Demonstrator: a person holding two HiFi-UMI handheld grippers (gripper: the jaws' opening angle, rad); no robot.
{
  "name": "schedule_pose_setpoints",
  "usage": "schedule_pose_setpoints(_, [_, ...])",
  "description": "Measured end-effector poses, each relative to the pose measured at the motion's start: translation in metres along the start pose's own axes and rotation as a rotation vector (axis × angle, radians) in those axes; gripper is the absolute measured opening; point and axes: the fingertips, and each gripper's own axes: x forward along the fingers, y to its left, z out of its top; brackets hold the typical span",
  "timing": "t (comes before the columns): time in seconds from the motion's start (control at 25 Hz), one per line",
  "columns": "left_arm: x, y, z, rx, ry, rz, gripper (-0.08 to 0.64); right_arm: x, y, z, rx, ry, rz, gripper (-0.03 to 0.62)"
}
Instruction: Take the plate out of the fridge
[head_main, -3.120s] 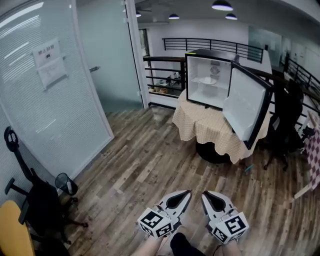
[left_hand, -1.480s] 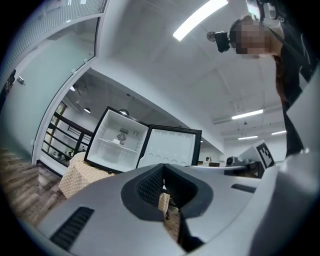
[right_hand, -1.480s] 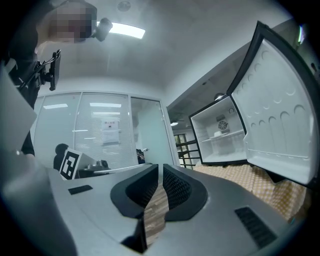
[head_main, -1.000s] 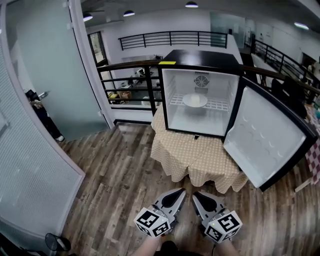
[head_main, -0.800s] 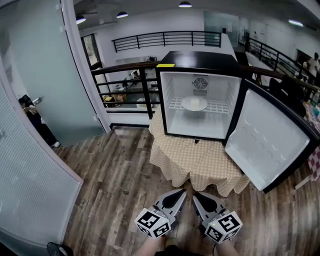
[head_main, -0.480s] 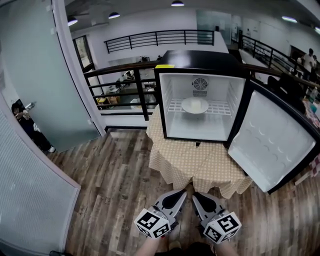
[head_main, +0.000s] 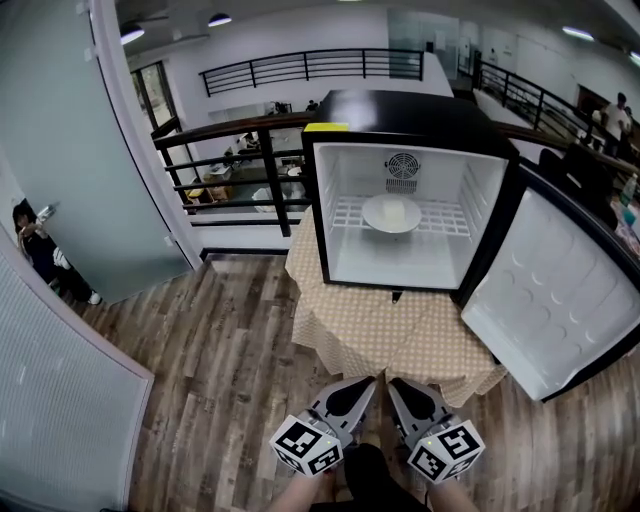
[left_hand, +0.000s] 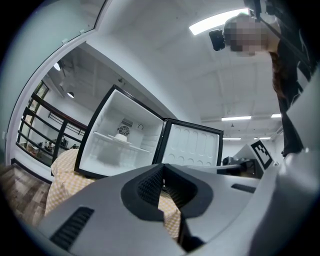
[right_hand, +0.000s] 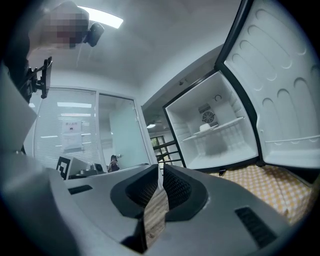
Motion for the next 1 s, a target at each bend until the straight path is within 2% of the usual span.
schedule_pose_setpoints(0.36, [0.054, 0.061, 0.020, 0.011, -0.004, 0.003, 0.009, 0.064, -0.045, 0.023, -0.005, -0.006, 0.007, 0.049])
schedule_pose_setpoints(1.0, [0.133, 0.121, 0.022, -0.005, 0.025, 0.004, 0.009, 0.132, -0.112, 0.046, 0.025, 0.020, 0.025, 0.049])
